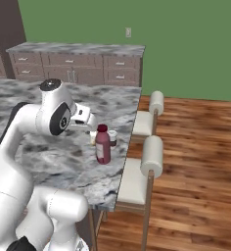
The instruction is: Move the drinks to the dining counter.
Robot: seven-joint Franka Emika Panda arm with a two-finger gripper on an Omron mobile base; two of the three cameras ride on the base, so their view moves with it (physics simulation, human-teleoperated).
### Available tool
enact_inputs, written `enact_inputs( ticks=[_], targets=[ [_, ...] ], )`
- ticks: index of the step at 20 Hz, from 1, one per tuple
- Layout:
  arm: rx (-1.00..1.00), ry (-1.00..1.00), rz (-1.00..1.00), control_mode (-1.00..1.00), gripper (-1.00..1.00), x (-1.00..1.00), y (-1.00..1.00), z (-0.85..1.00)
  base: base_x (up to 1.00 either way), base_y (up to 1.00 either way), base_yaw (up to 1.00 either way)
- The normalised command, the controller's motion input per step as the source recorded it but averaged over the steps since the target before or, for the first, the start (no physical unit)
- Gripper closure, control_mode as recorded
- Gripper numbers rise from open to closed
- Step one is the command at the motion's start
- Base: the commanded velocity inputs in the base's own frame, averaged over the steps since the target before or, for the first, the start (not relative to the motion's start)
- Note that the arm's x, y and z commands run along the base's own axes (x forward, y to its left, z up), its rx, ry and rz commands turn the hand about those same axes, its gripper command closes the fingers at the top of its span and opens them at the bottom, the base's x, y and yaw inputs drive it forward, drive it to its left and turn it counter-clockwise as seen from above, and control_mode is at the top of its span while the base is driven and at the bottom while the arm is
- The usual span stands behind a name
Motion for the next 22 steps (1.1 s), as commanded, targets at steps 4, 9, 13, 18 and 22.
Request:
enact_inputs(
  ticks=[4, 9, 13, 18, 22],
  targets=[
    [0.0, 0.0, 0.0, 1.0, -1.0, 0.0, 0.0, 0.0, -0.29, 0.04, 0.0],
    [0.0, 0.0, 0.0, 1.0, -1.0, 0.0, 0.0, 0.0, -0.78, 0.93, 0.42],
    [0.0, 0.0, 0.0, 1.0, -1.0, 0.0, 0.0, 0.0, -0.21, 0.39, 0.98],
    [0.0, 0.0, 0.0, 1.0, -1.0, 0.0, 0.0, 0.0, -0.16, 0.08, 1.0],
    [0.0, 0.0, 0.0, 1.0, -1.0, 0.0, 0.0, 0.0, -0.07, 0.02, 1.0]
  ],
)
